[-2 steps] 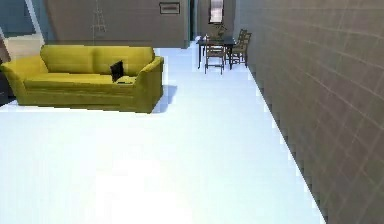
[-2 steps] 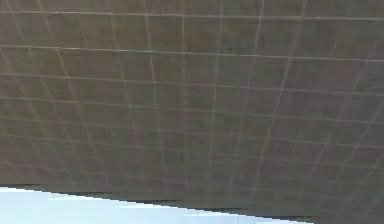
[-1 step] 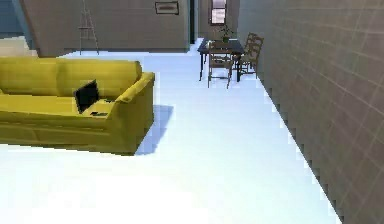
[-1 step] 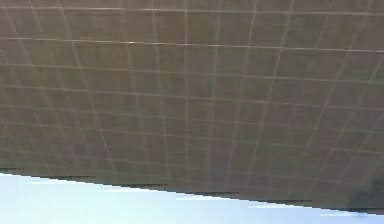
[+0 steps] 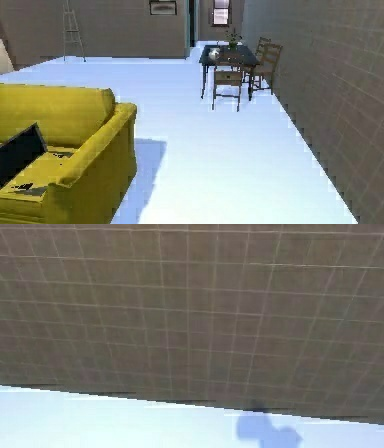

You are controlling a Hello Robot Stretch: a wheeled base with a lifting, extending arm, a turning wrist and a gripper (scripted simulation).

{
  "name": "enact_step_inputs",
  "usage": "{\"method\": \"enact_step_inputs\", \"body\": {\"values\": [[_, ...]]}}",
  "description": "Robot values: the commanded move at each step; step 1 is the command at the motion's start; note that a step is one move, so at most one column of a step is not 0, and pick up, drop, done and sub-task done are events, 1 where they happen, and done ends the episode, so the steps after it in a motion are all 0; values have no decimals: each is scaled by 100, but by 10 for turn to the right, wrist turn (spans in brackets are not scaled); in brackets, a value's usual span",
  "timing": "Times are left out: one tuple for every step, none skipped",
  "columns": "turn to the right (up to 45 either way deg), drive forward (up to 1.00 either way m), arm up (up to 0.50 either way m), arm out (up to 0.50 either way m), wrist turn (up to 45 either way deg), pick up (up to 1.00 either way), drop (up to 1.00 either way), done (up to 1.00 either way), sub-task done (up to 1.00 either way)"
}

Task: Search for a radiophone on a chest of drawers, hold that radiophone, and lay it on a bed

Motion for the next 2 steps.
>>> {"method": "enact_step_inputs", "body": {"values": [[0, 100, 0, 0, 0, 0, 0, 0, 0], [0, 80, 0, 0, 0, 0, 0, 0, 0]]}}
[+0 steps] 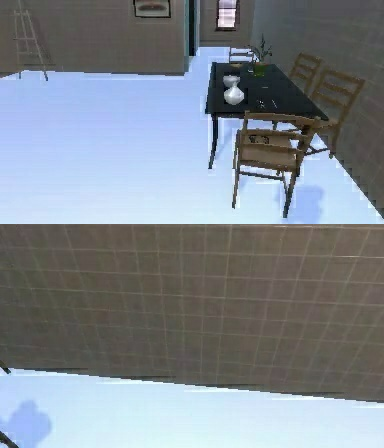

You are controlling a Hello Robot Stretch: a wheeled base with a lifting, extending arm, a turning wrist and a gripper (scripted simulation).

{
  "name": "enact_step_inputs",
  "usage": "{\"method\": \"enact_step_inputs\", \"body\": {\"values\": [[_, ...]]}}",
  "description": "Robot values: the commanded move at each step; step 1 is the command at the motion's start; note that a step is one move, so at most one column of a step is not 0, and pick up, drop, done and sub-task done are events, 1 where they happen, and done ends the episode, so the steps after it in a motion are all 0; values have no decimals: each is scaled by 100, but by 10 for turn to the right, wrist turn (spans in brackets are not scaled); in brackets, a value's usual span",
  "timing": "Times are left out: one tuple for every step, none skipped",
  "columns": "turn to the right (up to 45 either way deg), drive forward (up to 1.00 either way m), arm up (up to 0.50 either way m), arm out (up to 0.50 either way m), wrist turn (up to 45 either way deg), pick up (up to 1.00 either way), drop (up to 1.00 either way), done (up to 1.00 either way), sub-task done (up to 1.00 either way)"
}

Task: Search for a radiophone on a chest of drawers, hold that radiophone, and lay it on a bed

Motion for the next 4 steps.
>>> {"method": "enact_step_inputs", "body": {"values": [[-120, 0, 0, 0, 0, 0, 0, 0, 0], [0, 50, 0, 0, 0, 0, 0, 0, 0], [-450, 0, 0, 0, 0, 0, 0, 0, 0], [-270, 0, 0, 0, 0, 0, 0, 0, 0]]}}
